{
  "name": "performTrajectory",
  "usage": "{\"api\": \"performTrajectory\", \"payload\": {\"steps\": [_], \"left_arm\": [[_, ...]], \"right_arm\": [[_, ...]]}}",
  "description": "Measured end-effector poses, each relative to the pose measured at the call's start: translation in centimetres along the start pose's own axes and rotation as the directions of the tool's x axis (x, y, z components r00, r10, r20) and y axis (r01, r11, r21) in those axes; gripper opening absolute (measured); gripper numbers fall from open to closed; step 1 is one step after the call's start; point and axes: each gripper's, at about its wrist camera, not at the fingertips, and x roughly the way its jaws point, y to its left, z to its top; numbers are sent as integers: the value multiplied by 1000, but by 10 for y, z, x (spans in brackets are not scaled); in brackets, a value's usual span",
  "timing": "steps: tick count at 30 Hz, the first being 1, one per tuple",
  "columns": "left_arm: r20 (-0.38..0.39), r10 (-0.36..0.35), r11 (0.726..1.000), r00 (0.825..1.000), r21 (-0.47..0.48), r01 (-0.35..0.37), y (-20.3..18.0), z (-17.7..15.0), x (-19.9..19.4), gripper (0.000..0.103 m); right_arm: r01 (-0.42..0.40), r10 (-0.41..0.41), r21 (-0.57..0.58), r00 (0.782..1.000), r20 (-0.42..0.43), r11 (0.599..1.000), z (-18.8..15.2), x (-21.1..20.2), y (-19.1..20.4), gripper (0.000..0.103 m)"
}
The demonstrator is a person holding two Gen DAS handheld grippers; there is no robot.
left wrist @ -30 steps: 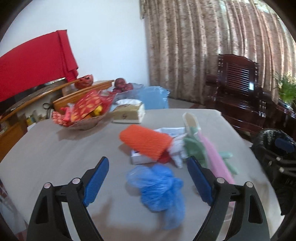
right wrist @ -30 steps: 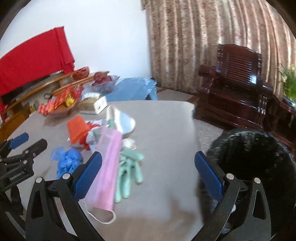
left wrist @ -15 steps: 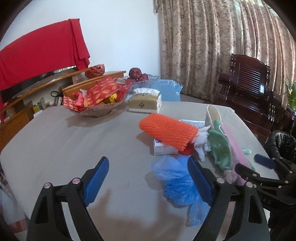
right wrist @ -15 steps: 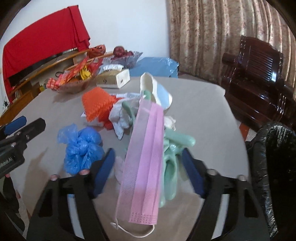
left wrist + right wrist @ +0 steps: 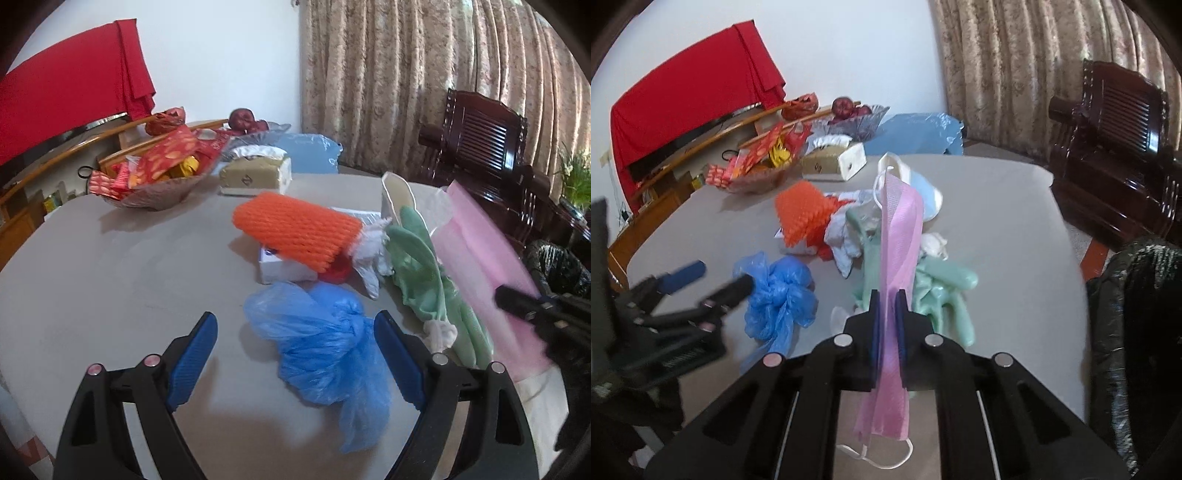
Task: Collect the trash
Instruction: 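Grasp the pink face mask with the right gripper while the left gripper grasps the blue bag, then move mask and blue bag over the bin and release both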
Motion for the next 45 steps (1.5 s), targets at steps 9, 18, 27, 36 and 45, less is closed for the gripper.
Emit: {"api": "performTrajectory", "payload": {"steps": [9, 18, 27, 36, 45], "left_arm": [[-84, -26, 1000, 996, -16, 25, -16, -3, 33, 63], [-69, -29, 999, 997, -29, 27, -16, -1, 18, 24], [23, -70, 997, 997, -29, 70, -18, 16, -31, 17], [112, -146, 989, 983, 10, 146, -44, 39, -72, 17], [155, -219, 975, 963, 59, 213, -81, 53, -83, 17]], "right_arm": [[36, -36, 25, 999, 8, 999, -2, -12, -17, 8], [44, -44, 12, 998, 36, 999, 0, -27, -16, 8], [27, -28, 9, 996, 85, 1000, 9, -52, -11, 8], [41, -44, 24, 992, 117, 999, 15, -77, -17, 8], [88, -97, 62, 982, 160, 994, 18, -107, -38, 8]]}}
